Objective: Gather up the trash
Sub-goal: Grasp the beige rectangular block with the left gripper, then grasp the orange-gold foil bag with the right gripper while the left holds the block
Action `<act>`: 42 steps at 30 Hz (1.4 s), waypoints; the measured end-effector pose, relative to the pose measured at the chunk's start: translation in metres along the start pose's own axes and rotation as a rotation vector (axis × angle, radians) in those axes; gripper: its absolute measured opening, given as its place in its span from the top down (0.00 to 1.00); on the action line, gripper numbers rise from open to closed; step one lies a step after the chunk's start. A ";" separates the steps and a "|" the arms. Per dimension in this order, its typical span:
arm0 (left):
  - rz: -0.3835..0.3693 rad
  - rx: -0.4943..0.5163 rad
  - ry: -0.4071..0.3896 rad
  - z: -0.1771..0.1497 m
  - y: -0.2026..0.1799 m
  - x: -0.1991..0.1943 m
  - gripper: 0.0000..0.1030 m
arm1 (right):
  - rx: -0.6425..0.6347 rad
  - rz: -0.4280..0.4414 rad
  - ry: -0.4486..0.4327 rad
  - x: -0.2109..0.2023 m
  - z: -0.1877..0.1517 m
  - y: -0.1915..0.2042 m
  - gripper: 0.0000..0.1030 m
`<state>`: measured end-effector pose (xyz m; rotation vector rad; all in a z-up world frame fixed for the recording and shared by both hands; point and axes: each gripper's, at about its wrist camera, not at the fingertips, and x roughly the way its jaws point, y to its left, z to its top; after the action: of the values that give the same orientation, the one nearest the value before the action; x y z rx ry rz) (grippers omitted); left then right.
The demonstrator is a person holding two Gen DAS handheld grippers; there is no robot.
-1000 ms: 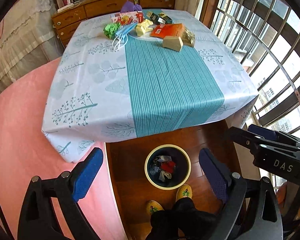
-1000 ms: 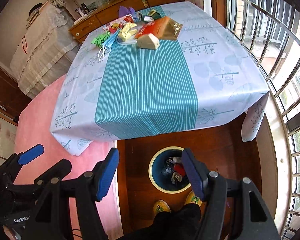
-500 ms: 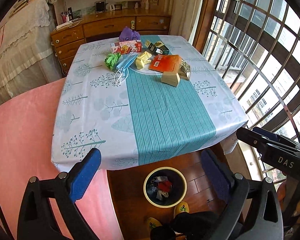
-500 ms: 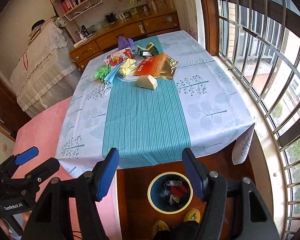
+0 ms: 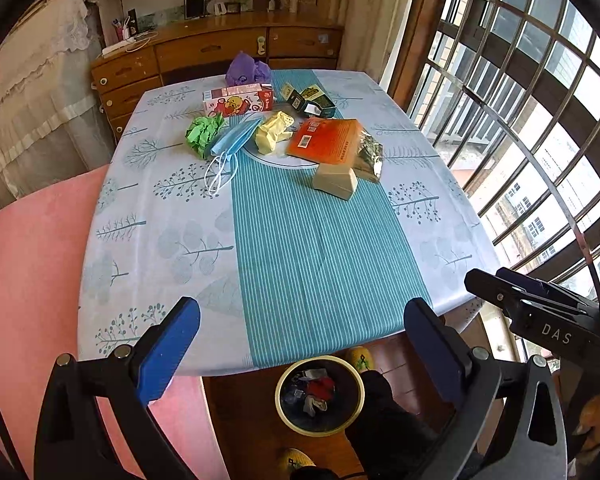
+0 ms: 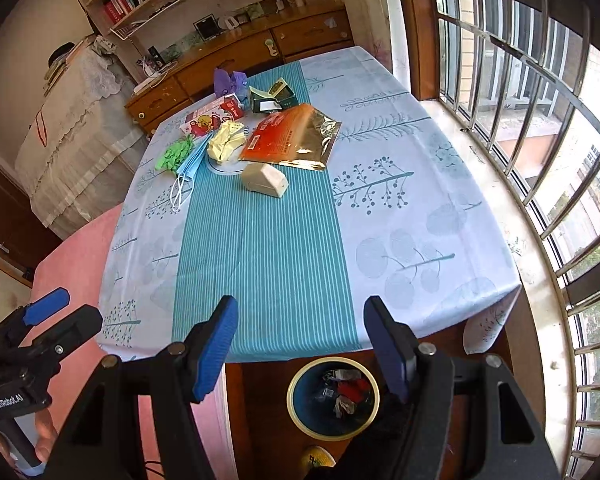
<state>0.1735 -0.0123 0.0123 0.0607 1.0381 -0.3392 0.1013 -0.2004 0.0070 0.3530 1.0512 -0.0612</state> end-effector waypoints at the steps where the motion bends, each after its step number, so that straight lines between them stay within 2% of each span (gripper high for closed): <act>1: 0.005 -0.006 0.007 0.008 -0.002 0.010 0.02 | -0.013 0.012 0.013 0.009 0.010 -0.004 0.36; 7: 0.011 -0.114 0.107 0.061 -0.021 0.077 0.02 | -0.066 0.079 0.095 0.054 0.076 -0.033 0.36; 14: 0.046 -0.111 0.193 0.107 -0.051 0.159 0.02 | -0.141 0.134 0.196 0.108 0.132 -0.067 0.36; 17: 0.062 -0.070 0.191 0.119 -0.059 0.187 0.02 | -0.183 0.144 0.221 0.129 0.148 -0.074 0.36; 23: 0.107 0.094 0.171 0.125 -0.063 0.227 0.02 | -0.229 0.181 0.248 0.160 0.165 -0.079 0.36; 28: 0.145 0.208 0.160 0.122 -0.063 0.243 0.02 | -0.242 0.216 0.259 0.179 0.171 -0.077 0.35; 32: 0.142 0.225 0.164 0.122 -0.065 0.248 0.02 | -0.242 0.262 0.260 0.186 0.180 -0.074 0.35; 34: 0.119 0.211 0.179 0.123 -0.065 0.251 0.09 | -0.223 0.286 0.267 0.190 0.187 -0.075 0.35; 35: 0.104 0.205 0.188 0.125 -0.064 0.253 0.16 | -0.208 0.298 0.273 0.193 0.190 -0.076 0.35; 37: 0.078 0.184 0.193 0.127 -0.064 0.255 0.24 | -0.177 0.320 0.279 0.196 0.197 -0.078 0.35; 39: 0.041 0.155 0.201 0.131 -0.063 0.257 0.38 | -0.156 0.336 0.282 0.200 0.203 -0.081 0.35; 42: 0.042 0.117 0.206 0.135 -0.062 0.260 0.40 | -0.144 0.358 0.284 0.205 0.210 -0.080 0.35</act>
<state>0.3870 -0.1631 -0.1336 0.2265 1.2186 -0.3611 0.3627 -0.3174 -0.0958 0.4217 1.2497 0.3940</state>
